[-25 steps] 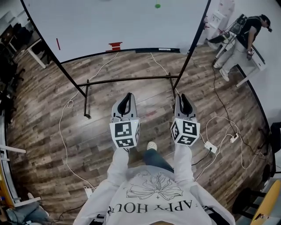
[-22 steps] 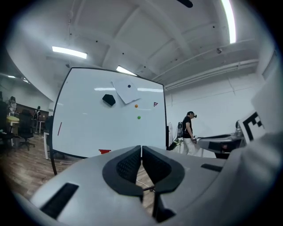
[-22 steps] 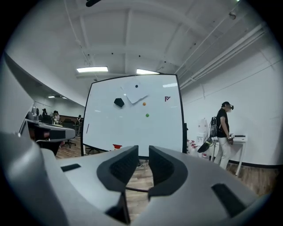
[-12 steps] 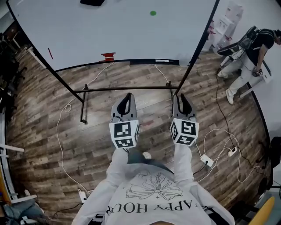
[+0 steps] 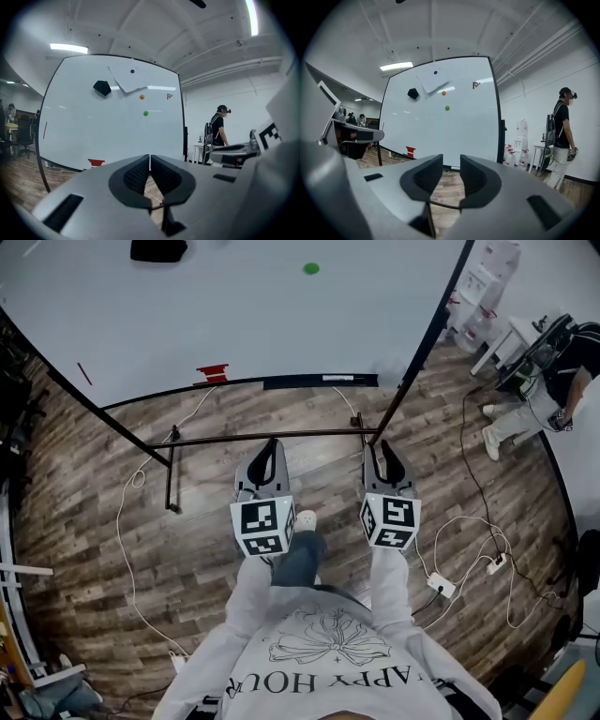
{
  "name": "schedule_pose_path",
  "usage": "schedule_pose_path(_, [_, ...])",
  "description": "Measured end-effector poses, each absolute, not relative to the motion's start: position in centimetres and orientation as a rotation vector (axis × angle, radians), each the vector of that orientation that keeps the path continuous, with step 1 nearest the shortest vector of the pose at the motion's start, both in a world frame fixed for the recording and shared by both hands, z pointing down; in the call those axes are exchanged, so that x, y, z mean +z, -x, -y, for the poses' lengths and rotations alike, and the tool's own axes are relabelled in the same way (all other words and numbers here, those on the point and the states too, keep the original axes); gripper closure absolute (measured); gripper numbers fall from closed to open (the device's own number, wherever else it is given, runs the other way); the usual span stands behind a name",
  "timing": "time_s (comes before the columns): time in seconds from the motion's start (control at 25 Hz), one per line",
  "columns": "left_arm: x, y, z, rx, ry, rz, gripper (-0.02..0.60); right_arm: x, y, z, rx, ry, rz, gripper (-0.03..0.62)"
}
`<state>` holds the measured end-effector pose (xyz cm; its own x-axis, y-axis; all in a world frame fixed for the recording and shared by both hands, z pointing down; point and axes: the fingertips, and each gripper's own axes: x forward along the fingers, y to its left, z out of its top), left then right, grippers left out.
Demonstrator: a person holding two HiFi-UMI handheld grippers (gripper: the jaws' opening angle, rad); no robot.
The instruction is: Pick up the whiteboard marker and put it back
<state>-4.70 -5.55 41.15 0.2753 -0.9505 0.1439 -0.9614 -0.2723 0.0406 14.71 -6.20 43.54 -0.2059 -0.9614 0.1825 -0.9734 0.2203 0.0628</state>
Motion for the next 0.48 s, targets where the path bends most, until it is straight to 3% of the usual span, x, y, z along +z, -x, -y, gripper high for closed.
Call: schedule_pose_path(0.48, [42.3,3.8,21.0,0.171,-2.417,1.78,0.572,45.1,-15.2,22.5,0.124,-1.795,2.267,0.467])
